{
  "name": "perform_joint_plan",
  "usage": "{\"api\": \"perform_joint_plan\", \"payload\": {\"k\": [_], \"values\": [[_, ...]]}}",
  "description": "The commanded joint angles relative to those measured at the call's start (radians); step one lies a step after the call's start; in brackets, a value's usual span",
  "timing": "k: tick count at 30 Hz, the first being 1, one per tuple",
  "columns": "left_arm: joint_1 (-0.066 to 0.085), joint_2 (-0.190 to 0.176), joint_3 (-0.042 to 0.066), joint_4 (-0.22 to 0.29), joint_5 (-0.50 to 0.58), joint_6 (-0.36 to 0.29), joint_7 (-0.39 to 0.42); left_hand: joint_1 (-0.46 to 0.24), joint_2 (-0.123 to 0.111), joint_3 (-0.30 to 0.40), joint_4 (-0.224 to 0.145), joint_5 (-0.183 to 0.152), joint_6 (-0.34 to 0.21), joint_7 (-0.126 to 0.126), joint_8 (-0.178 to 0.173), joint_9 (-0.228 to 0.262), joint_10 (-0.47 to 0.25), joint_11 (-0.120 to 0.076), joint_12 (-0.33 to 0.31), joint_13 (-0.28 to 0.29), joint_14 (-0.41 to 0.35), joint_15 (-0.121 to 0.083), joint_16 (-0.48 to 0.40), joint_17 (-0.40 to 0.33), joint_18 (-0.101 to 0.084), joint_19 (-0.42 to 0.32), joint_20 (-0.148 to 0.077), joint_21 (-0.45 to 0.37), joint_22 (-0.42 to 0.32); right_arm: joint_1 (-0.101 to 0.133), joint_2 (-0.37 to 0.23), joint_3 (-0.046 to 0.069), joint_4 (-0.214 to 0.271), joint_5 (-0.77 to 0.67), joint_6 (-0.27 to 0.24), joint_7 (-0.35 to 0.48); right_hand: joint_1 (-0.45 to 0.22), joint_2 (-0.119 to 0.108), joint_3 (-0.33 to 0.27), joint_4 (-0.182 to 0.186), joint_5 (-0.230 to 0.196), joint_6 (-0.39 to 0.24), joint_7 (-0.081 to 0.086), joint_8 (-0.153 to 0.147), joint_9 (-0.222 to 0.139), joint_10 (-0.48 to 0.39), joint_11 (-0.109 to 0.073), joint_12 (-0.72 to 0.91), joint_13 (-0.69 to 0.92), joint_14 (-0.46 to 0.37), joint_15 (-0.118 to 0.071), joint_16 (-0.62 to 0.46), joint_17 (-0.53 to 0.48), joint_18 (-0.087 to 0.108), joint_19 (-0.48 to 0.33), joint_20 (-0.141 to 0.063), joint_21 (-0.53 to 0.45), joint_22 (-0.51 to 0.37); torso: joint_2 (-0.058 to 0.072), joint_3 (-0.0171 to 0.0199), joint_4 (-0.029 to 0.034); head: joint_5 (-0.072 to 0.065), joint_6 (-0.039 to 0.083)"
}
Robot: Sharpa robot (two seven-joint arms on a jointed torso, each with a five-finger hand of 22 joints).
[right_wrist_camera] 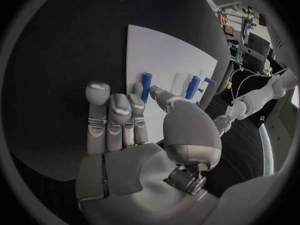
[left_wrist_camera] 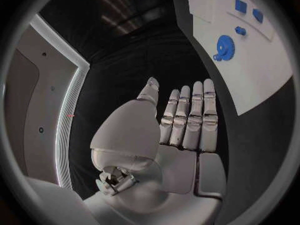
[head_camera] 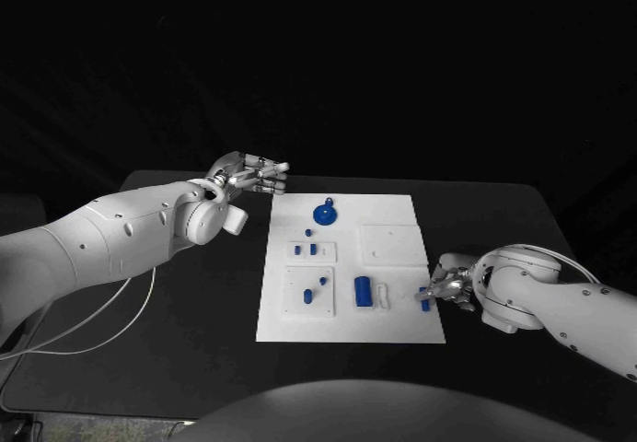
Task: Assemble the parts on the task board
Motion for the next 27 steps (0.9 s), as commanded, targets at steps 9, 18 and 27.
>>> {"api": "perform_joint_plan", "payload": {"k": [9,18,27], "values": [[0.000,0.003,0.001,0.002,-0.004,-0.001,0.005,-0.004,-0.005,0.003,0.003,-0.001,-0.007,0.000,-0.004,-0.001,-0.007,-0.003,0.001,0.001,-0.006,-0.001,-0.003,0.002,0.002,-0.004,0.001,-0.004,-0.001,-0.012,0.021,-0.046,0.005,-0.123,0.068,-0.013,-0.038,0.004,0.042,-0.065,0.110,-0.011,-0.002,-0.006,-0.012,-0.009,-0.001,-0.004,-0.008,0.002,0.000,0.001,-0.004,-0.010,0.051,-0.003,-0.006,0.005,0.000,-0.0007,0.0003,0.000,0.000],[0.000,0.001,0.001,0.003,-0.005,0.000,0.003,-0.005,-0.004,0.003,0.003,-0.001,-0.008,0.000,-0.004,-0.001,-0.007,-0.003,0.001,0.001,-0.006,-0.001,-0.003,0.002,0.001,-0.006,0.001,-0.004,-0.001,-0.012,0.037,-0.070,-0.009,-0.094,0.064,-0.010,-0.071,0.035,0.125,-0.149,0.254,-0.028,0.000,-0.004,0.012,-0.014,-0.001,-0.010,-0.015,0.001,-0.001,-0.002,-0.006,-0.011,0.051,-0.004,-0.011,0.008,0.000,0.0000,0.0002,0.002,0.000],[0.000,0.001,0.001,0.003,-0.006,0.000,0.001,-0.004,-0.003,0.004,0.002,-0.001,-0.006,0.000,-0.004,-0.001,-0.007,-0.003,0.001,0.001,-0.006,-0.001,-0.003,0.002,0.001,-0.006,0.001,-0.004,-0.001,-0.012,0.042,-0.074,-0.016,0.050,0.007,-0.003,-0.102,0.096,0.217,-0.217,0.354,-0.034,0.021,-0.005,0.094,-0.014,0.003,-0.012,-0.017,0.000,0.002,-0.004,-0.008,-0.006,0.051,-0.001,-0.008,0.016,0.000,-0.0001,0.0000,0.005,0.000]]}}
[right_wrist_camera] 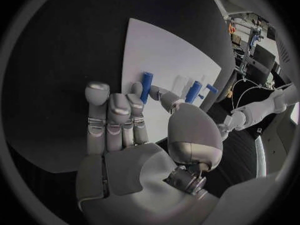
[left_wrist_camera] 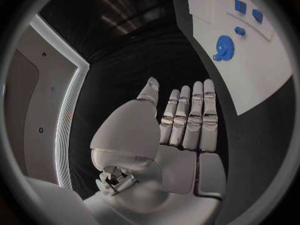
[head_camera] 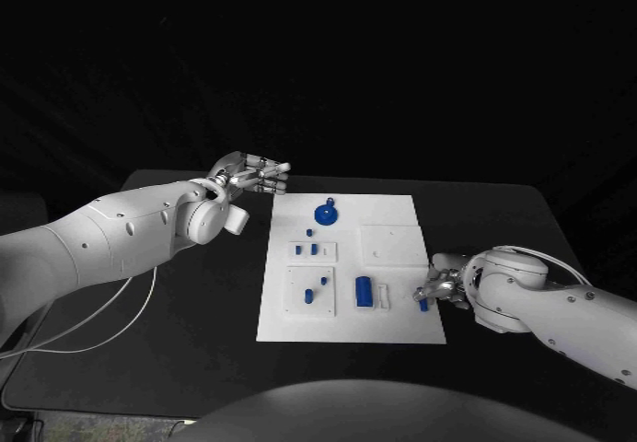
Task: Assemble the parts on the task board
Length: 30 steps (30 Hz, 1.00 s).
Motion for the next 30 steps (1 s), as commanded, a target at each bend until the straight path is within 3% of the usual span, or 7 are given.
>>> {"api": "perform_joint_plan", "payload": {"k": [1,9,20,30], "values": [[0.000,0.001,0.001,0.002,-0.004,0.001,0.004,-0.004,-0.003,0.004,0.002,-0.001,-0.006,0.000,-0.004,-0.001,-0.007,-0.003,0.001,0.001,-0.006,-0.001,-0.003,0.001,0.001,-0.007,0.001,-0.004,-0.001,-0.033,0.012,-0.027,-0.016,0.146,0.019,0.004,0.018,0.036,0.108,-0.104,0.024,-0.036,0.019,-0.029,0.007,-0.005,0.004,-0.004,0.001,0.001,0.000,-0.004,-0.001,-0.005,0.050,-0.002,-0.003,0.001,0.000,0.0000,-0.0005,0.002,0.000],[0.000,0.002,0.001,0.002,-0.004,0.003,0.003,-0.005,-0.003,0.004,0.002,-0.001,-0.006,0.000,-0.004,-0.001,-0.007,-0.003,0.001,0.001,-0.006,-0.001,-0.003,0.001,0.001,-0.007,0.001,-0.004,-0.001,-0.022,0.009,-0.020,0.002,0.255,-0.023,0.020,0.018,0.040,0.106,-0.114,0.076,-0.028,0.019,-0.029,0.010,-0.003,0.003,-0.005,0.000,0.001,-0.001,-0.008,-0.005,-0.004,0.051,-0.003,-0.003,0.004,0.000,0.0006,-0.0010,0.005,0.000],[0.000,0.002,0.001,0.003,-0.007,0.008,0.000,-0.003,-0.002,0.004,0.000,0.000,-0.004,0.001,-0.004,-0.001,-0.007,-0.003,0.001,0.001,-0.006,-0.002,-0.003,0.001,0.000,-0.008,0.001,-0.004,-0.001,-0.006,0.018,0.025,0.059,0.311,-0.054,0.042,0.027,0.042,0.080,-0.117,0.115,-0.026,0.019,-0.030,0.009,-0.004,0.003,-0.009,-0.003,0.000,-0.003,-0.011,-0.008,-0.003,0.051,-0.004,-0.007,0.005,0.000,-0.0002,0.0005,0.010,0.000],[0.000,0.003,0.001,0.003,-0.008,0.010,-0.002,-0.003,-0.002,0.004,0.000,0.000,-0.004,0.001,-0.004,-0.001,-0.007,-0.003,0.001,0.001,-0.006,-0.002,-0.003,0.001,0.000,-0.008,0.001,-0.004,-0.001,0.012,0.043,0.035,0.058,0.318,-0.055,0.042,0.030,0.042,0.073,-0.116,0.123,-0.026,0.019,-0.030,0.007,-0.004,0.003,-0.010,-0.004,0.000,-0.003,-0.013,-0.010,-0.003,0.051,-0.005,-0.007,0.005,0.000,-0.0006,0.0007,0.012,0.000]]}}
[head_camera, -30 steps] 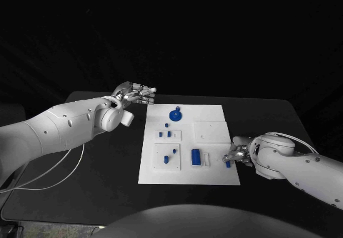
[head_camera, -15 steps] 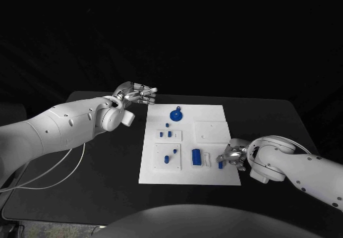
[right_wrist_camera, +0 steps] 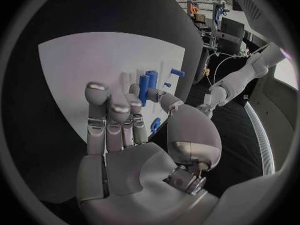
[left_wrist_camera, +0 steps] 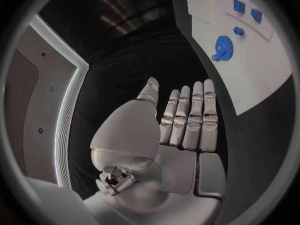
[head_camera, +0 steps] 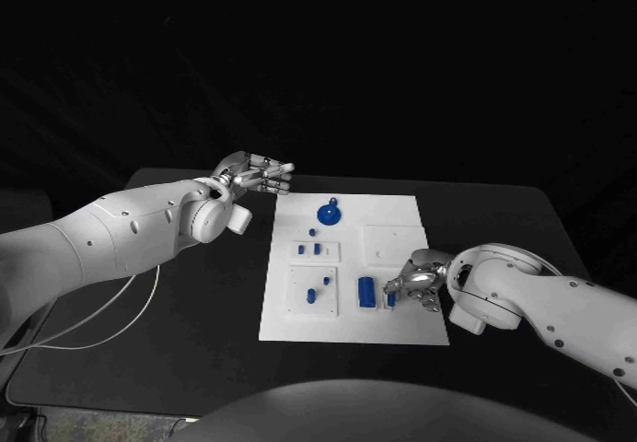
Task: Assemble the parts on the task board
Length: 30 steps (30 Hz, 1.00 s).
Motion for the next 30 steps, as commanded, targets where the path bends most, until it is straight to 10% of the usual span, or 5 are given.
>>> {"api": "perform_joint_plan", "payload": {"k": [1,30], "values": [[0.000,0.002,0.001,0.003,-0.004,0.010,0.004,-0.003,-0.002,0.004,0.000,0.000,-0.004,0.000,-0.004,-0.001,-0.004,0.000,0.001,0.001,-0.006,-0.002,-0.003,0.002,0.000,-0.008,0.001,-0.004,-0.001,0.003,0.007,0.001,-0.007,0.017,0.007,0.010,0.039,0.032,0.093,-0.096,0.003,0.001,-0.003,0.003,-0.001,0.008,-0.002,-0.006,-0.002,0.002,-0.005,-0.003,-0.001,-0.003,0.051,-0.005,-0.002,0.001,0.000,-0.0005,0.0003,0.000,0.000],[0.000,0.004,0.001,0.003,-0.004,0.016,-0.001,-0.006,-0.002,0.003,0.002,-0.001,-0.003,0.002,-0.004,-0.001,-0.005,0.000,0.001,0.001,-0.006,-0.001,-0.003,0.002,0.000,-0.008,0.001,-0.004,-0.001,0.009,0.055,-0.025,-0.046,-0.140,0.068,-0.007,0.045,0.033,0.085,-0.098,0.003,0.002,-0.003,0.003,-0.011,0.006,-0.001,-0.010,-0.005,0.002,-0.003,-0.002,0.000,-0.005,0.051,-0.003,-0.003,0.004,0.000,0.0006,-0.0006,0.004,0.000]]}}
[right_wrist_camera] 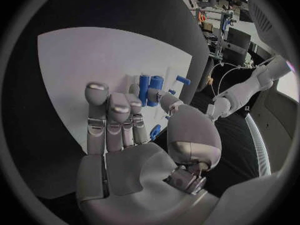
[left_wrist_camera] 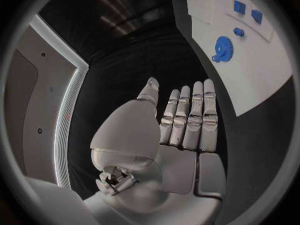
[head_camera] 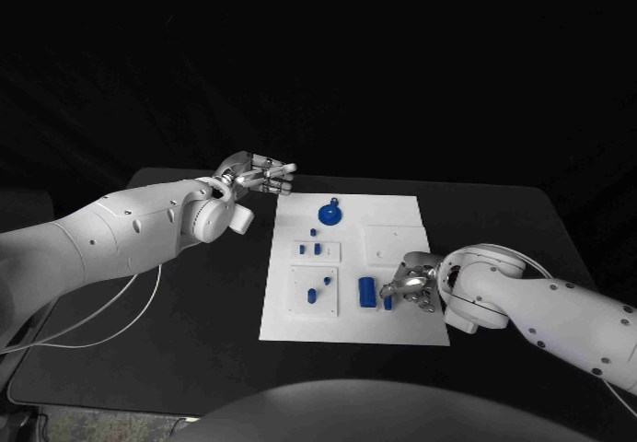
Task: Assemble the parts on the task board
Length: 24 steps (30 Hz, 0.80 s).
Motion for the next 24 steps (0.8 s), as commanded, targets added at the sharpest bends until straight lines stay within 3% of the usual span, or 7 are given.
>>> {"api": "perform_joint_plan", "payload": {"k": [1,11,15,17,19,20,24], "values": [[0.000,0.002,0.001,0.003,-0.002,0.014,0.003,-0.006,-0.002,0.003,0.002,-0.001,-0.003,0.002,-0.004,-0.001,-0.005,0.000,0.001,0.001,-0.006,-0.001,-0.003,0.001,0.000,-0.008,0.001,-0.004,-0.001,0.000,0.003,-0.002,-0.004,-0.043,0.021,-0.002,0.046,0.033,0.087,-0.094,0.002,0.000,-0.004,0.004,-0.001,0.006,-0.001,-0.007,-0.001,0.002,-0.003,-0.002,0.000,-0.005,0.051,-0.003,-0.005,0.001,0.000,-0.0003,0.0008,-0.001,0.000],[0.000,0.001,0.001,0.004,-0.005,0.017,0.001,-0.003,-0.006,0.003,-0.001,-0.002,-0.003,0.003,-0.004,-0.001,-0.006,0.000,0.001,0.001,-0.007,-0.001,-0.003,0.001,0.000,-0.008,0.001,-0.004,-0.002,-0.001,0.013,-0.007,-0.019,-0.051,0.022,-0.003,0.051,0.034,0.080,-0.092,-0.031,-0.002,-0.005,0.003,-0.007,0.006,-0.001,-0.008,-0.003,0.002,-0.002,-0.002,0.000,-0.005,0.051,-0.002,-0.007,0.001,0.000,-0.0003,0.0005,0.004,0.000],[0.000,0.000,0.001,0.004,-0.007,0.018,-0.001,-0.004,-0.006,0.003,-0.001,-0.002,-0.003,0.003,-0.004,-0.001,-0.006,0.000,0.001,0.001,-0.007,-0.001,-0.003,0.001,0.000,-0.008,0.001,-0.004,-0.002,-0.001,0.015,-0.011,-0.027,-0.051,0.024,-0.005,0.069,0.041,0.049,-0.077,-0.178,-0.011,-0.010,0.002,-0.023,0.006,0.000,-0.016,-0.009,0.003,0.000,-0.006,-0.003,-0.006,0.050,0.000,-0.015,-0.003,0.000,-0.0006,0.0003,0.002,0.000],[0.000,0.000,0.001,0.005,-0.010,0.018,-0.002,-0.004,-0.006,0.003,0.000,-0.002,-0.003,0.003,-0.004,-0.001,-0.006,0.000,0.001,0.001,-0.007,-0.001,-0.003,0.001,0.000,-0.009,0.001,-0.004,-0.002,-0.001,0.015,-0.012,-0.030,-0.051,0.020,-0.005,0.082,0.044,0.027,-0.063,-0.295,-0.015,-0.015,0.001,-0.038,0.007,-0.001,-0.017,-0.010,0.003,0.000,-0.007,-0.004,-0.006,0.051,0.000,-0.017,-0.004,0.000,-0.0007,-0.0001,0.004,0.000],[0.000,0.000,0.001,0.005,-0.012,0.019,-0.003,-0.005,-0.007,0.003,0.000,-0.002,-0.003,0.004,-0.004,-0.001,-0.006,0.000,0.001,0.001,-0.007,-0.001,-0.003,0.001,0.000,-0.009,0.001,-0.004,-0.002,-0.001,0.016,-0.013,-0.033,-0.050,0.015,-0.005,0.098,0.051,-0.009,-0.037,-0.486,-0.009,-0.022,0.000,-0.066,0.007,-0.002,-0.014,-0.009,0.003,-0.001,-0.007,-0.004,-0.007,0.051,0.000,-0.018,-0.006,0.000,-0.0002,-0.0006,0.005,0.000],[0.000,0.000,0.001,0.005,-0.013,0.020,-0.003,-0.005,-0.007,0.003,0.000,-0.002,-0.003,0.004,-0.004,-0.001,-0.006,0.000,0.001,0.001,-0.007,-0.001,-0.003,0.001,0.000,-0.009,0.001,-0.004,-0.002,-0.001,0.016,-0.013,-0.034,-0.049,0.012,-0.004,0.103,0.051,-0.024,-0.025,-0.531,-0.006,-0.023,0.000,-0.079,0.005,-0.001,-0.014,-0.009,0.004,-0.001,-0.008,-0.004,-0.008,0.051,0.000,-0.020,-0.007,0.000,-0.0001,-0.0006,0.005,0.000],[0.000,0.000,0.001,0.005,-0.015,0.022,-0.005,-0.006,-0.008,0.003,0.001,-0.002,-0.002,0.005,-0.003,-0.001,-0.006,0.001,0.001,0.001,-0.008,-0.001,-0.003,0.001,0.000,-0.009,0.001,-0.004,-0.002,-0.001,0.018,-0.014,-0.037,-0.035,0.007,-0.002,0.105,0.032,-0.122,0.023,-0.544,0.010,-0.023,0.002,-0.114,0.004,-0.002,-0.016,-0.009,0.003,-0.003,-0.009,-0.003,-0.010,0.051,-0.004,-0.022,-0.009,0.000,-0.0004,-0.0007,0.005,0.000]]}}
